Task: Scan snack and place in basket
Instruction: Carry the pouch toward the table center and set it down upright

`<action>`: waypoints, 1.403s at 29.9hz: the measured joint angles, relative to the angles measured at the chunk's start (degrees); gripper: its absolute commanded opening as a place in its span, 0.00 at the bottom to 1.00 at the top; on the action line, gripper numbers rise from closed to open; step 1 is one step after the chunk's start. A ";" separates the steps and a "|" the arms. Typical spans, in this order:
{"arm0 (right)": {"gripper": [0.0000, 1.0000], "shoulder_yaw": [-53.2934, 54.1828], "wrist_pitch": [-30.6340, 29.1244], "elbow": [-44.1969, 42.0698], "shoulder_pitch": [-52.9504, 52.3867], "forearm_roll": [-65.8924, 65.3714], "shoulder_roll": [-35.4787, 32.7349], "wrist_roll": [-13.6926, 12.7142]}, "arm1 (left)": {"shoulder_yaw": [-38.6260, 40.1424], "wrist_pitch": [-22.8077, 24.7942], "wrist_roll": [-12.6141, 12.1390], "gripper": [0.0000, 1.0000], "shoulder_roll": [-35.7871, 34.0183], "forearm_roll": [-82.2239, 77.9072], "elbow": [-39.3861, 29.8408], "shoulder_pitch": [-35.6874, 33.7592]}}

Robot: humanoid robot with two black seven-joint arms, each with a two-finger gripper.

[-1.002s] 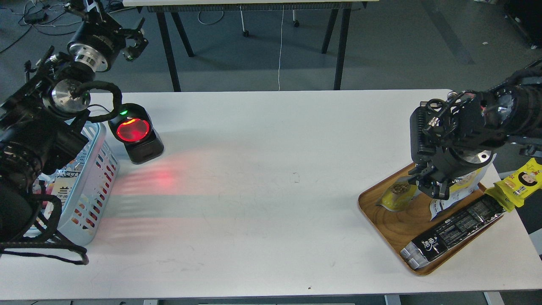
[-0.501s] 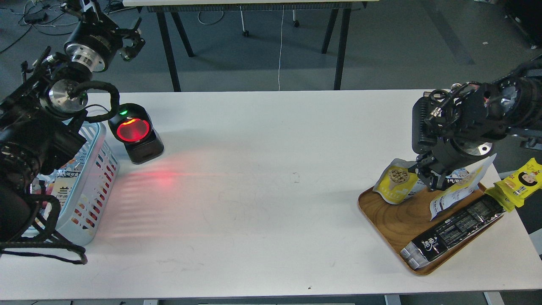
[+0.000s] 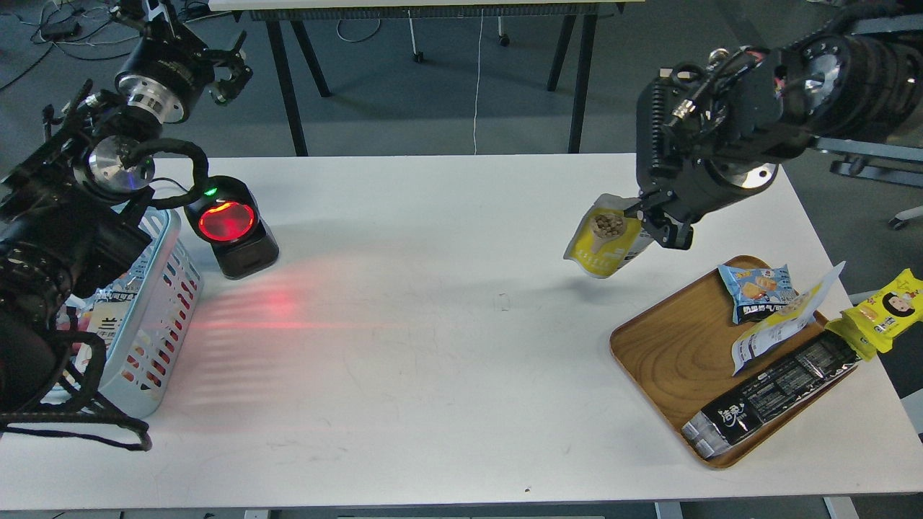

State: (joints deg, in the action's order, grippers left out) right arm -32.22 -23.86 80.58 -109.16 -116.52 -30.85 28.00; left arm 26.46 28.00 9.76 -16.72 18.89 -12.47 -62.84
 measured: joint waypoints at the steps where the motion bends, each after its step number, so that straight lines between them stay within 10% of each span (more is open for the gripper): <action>1: 0.00 0.46 0.70 -1.19 0.66 0.21 1.34 0.00 | 0.00 0.00 0.00 1.00 -0.09 0.00 0.00 0.00; 42: 0.02 5.88 6.49 -19.42 10.93 8.41 29.69 0.00 | 0.09 0.00 0.07 1.00 -0.83 0.00 -0.01 0.28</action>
State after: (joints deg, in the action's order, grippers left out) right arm -26.34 -17.37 61.16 -98.22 -108.11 -1.16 28.00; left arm 26.54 28.00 9.83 -17.55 18.90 -12.48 -62.56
